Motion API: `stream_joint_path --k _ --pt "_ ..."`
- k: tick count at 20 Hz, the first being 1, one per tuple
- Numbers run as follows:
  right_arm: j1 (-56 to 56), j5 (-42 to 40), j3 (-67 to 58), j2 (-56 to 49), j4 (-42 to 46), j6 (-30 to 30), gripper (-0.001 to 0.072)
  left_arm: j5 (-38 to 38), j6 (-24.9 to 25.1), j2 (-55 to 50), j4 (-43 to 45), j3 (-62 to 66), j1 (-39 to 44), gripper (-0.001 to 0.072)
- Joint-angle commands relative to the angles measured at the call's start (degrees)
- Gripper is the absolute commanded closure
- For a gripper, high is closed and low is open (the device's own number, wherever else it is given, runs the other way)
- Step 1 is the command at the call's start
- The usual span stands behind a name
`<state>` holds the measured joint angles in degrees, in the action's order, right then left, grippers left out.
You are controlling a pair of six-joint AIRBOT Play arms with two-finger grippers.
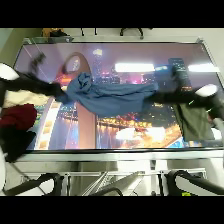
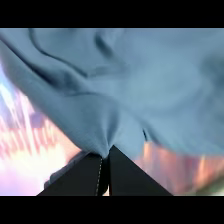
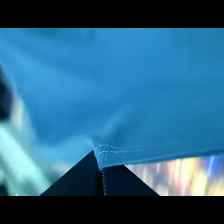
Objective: Fold the shirts.
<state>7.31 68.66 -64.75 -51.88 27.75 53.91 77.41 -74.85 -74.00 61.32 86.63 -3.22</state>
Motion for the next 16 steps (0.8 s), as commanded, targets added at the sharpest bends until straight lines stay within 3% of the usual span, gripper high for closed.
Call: stream_joint_path --k 1,5,10,13,16 --pt "4.59 0.76 -23.76 4.85 -1.05 2.19 0.0694 -2.73 -2.43 12.68 0.02 17.33 0.02 0.0687" --pt "9.46 -1.92 -43.89 8.55 -0.96 2.89 0.0694 -9.2 -2.6 22.77 4.57 35.78 0.02 0.0687" --pt "10.93 -4.39 -49.16 10.78 0.76 2.97 0.0694 -17.35 -1.42 30.93 9.46 28.74 0.04 0.0688" --pt "10.88 0.57 -48.59 6.01 0.07 4.83 0.0694 -13.99 -1.18 26.71 9.01 22.58 0.9 0.0688" --pt "10.16 5.22 -43.41 -1.11 -0.94 4.81 0.0694 -13.6 1.42 15.96 9.05 18.8 4.94 0.0688"
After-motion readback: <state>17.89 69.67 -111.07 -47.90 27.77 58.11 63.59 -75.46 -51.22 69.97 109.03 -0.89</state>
